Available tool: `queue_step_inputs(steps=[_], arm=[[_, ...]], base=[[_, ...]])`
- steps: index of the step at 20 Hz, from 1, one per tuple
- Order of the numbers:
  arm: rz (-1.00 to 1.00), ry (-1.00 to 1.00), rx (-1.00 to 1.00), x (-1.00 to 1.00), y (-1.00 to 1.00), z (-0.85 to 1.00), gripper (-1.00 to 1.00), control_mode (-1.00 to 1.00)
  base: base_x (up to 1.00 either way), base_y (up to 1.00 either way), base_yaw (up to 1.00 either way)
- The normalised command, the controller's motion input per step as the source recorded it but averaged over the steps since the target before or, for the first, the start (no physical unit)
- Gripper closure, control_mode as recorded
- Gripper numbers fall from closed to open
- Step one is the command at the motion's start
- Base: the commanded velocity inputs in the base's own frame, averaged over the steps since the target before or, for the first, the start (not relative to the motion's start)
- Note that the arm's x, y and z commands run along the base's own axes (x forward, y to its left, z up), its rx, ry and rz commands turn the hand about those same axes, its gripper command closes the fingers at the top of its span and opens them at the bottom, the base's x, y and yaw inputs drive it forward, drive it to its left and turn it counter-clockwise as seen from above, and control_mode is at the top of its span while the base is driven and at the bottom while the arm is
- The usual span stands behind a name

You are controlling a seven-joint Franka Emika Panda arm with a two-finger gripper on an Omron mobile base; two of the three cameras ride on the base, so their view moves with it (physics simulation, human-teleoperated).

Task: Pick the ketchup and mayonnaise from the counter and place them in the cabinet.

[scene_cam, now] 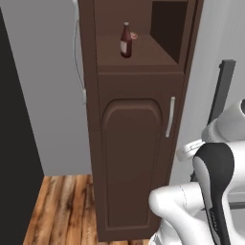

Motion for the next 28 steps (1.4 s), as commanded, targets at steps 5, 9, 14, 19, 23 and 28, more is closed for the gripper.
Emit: queue_step_inputs(steps=[5, 9, 14, 19, 23, 28], arm=[[0.0, 0.0, 0.0, 0.0, 0.0, 0.0, -1.0, 1.0], [0.0, 0.0, 0.0, 0.0, 0.0, 0.0, -1.0, 1.0], [0.0, 0.0, 0.0, 0.0, 0.0, 0.0, -1.0, 1.0], [0.0, 0.0, 0.0, 0.0, 0.0, 0.0, -1.0, 1.0], [0.0, 0.0, 0.0, 0.0, 0.0, 0.0, -1.0, 1.0], [0.0, 0.0, 0.0, 0.0, 0.0, 0.0, -1.0, 1.0]], base=[[-0.21, 0.0, 0.03], [-0.4, 0.0, 0.01], [-0.59, 0.0, 0.0], [-0.69, 0.0, 0.0], [-0.67, 0.0, 0.0], [-0.48, 0.0, 0.0]])
